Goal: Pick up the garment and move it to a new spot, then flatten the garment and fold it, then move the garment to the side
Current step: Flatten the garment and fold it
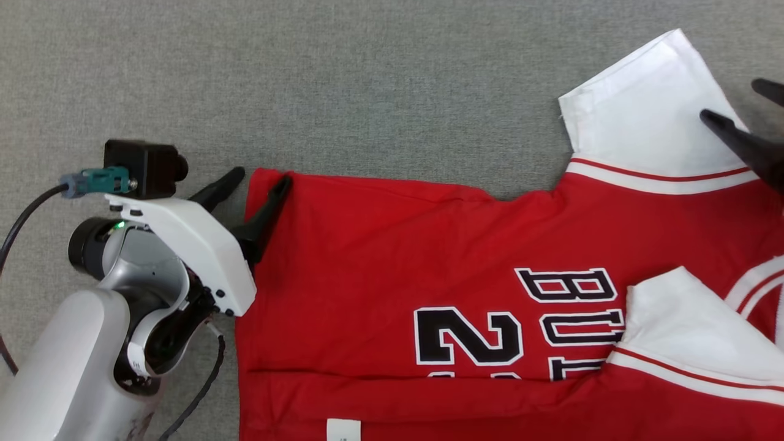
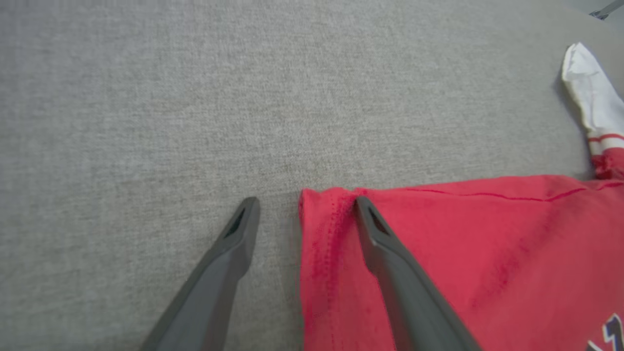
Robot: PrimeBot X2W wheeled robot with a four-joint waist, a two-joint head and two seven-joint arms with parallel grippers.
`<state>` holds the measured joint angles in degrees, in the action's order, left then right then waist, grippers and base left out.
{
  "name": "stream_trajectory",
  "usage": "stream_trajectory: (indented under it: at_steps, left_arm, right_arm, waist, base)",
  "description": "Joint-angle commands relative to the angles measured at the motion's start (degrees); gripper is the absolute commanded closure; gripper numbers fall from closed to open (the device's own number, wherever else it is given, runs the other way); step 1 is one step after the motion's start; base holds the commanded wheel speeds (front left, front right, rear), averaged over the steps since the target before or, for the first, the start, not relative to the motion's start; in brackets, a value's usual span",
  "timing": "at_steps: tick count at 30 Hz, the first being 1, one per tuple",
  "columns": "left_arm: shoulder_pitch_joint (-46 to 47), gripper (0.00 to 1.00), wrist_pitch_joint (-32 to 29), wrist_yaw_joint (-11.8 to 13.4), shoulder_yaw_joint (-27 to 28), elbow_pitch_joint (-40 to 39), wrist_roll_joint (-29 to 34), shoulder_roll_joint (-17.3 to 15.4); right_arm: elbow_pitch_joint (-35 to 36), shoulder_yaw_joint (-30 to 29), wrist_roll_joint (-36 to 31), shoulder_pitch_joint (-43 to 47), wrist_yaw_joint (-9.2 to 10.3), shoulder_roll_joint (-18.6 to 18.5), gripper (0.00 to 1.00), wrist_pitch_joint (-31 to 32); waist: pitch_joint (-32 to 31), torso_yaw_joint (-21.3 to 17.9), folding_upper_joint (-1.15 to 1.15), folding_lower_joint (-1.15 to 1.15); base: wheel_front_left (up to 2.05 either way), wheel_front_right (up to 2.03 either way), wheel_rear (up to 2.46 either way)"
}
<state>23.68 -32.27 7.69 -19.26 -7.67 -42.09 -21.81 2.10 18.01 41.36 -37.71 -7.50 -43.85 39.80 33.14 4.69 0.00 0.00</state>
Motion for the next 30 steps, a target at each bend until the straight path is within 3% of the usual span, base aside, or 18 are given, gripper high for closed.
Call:
stream_trajectory:
  at_steps: [1,9,11,12,13,14,15,22,30]
  left_arm:
    - [0.73,0.0,-0.67,-0.18,-0.53,1.35,0.42,-0.05]
    - [3.85,0.0,-4.45,-2.57,-4.04,3.77,-0.37,0.39]
    - [4.18,0.76,-5.25,-3.51,-4.8,4.1,-1.06,0.56]
    - [4.27,1.0,-5.96,-4.03,-5.26,4.18,-1.66,0.78]
    - [4.15,1.0,-6.53,-4.62,-5.73,4.16,-2.3,0.97]
    - [4.01,1.0,-6.74,-5.09,-6.11,3.99,-2.7,1.23]
    - [4.01,1.0,-6.77,-5.22,-6.02,3.91,-2.89,1.29]
    - [4.44,1.0,-2.96,-4.24,-2.03,4.5,-2.96,0.11]
    - [3.24,1.0,1.89,-3.33,1.6,4.82,-3.99,0.65]
  right_arm:
    - [-1.82,1.09,-0.79,-2.24,0.01,0.57,0.0,-0.12]
    - [-12.25,8.73,-2.89,-11.39,0.01,3.91,0.0,-1.62]
    - [-14.01,10.34,-1.91,-12.71,0.01,5.07,0.0,-2.25]
    - [-14.68,11.08,-1.46,-13.26,0.01,5.59,0.0,-2.55]
    - [-15.2,12.1,-1.1,-13.81,0.0,5.86,0.06,-2.93]
    - [-15.5,13.21,-0.67,-14.23,-0.01,6.16,0.67,-3.51]
    - [-15.6,14.32,0.1,-14.53,-0.01,6.37,1.0,-4.17]
    - [-16.68,16.4,2.95,-18.45,0.01,4.25,1.0,-15.92]
    - [-14.12,18.64,7.66,-17.6,0.01,0.17,1.0,-24.06]
  waist:
    - [1.04,0.85,0.0,0.0]
    - [2.15,2.44,0.0,0.0]
    - [2.14,2.47,0.0,0.0]
    - [2.11,2.44,0.0,0.0]
    - [2.03,2.42,0.0,0.0]
    - [1.91,2.4,0.0,0.0]
    - [1.7,2.38,0.0,0.0]
    - [-0.08,1.85,0.0,0.0]
    - [-4.02,0.41,0.0,0.0]
  base:
    - [0.0,0.0,0.0]
    - [0.0,0.0,0.0]
    - [0.0,0.0,0.0]
    - [0.0,0.0,0.0]
    - [0.0,0.0,0.0]
    - [0.0,0.0,0.0]
    - [0.0,0.0,0.0]
    - [0.0,0.0,0.0]
    - [0.0,0.0,0.0]
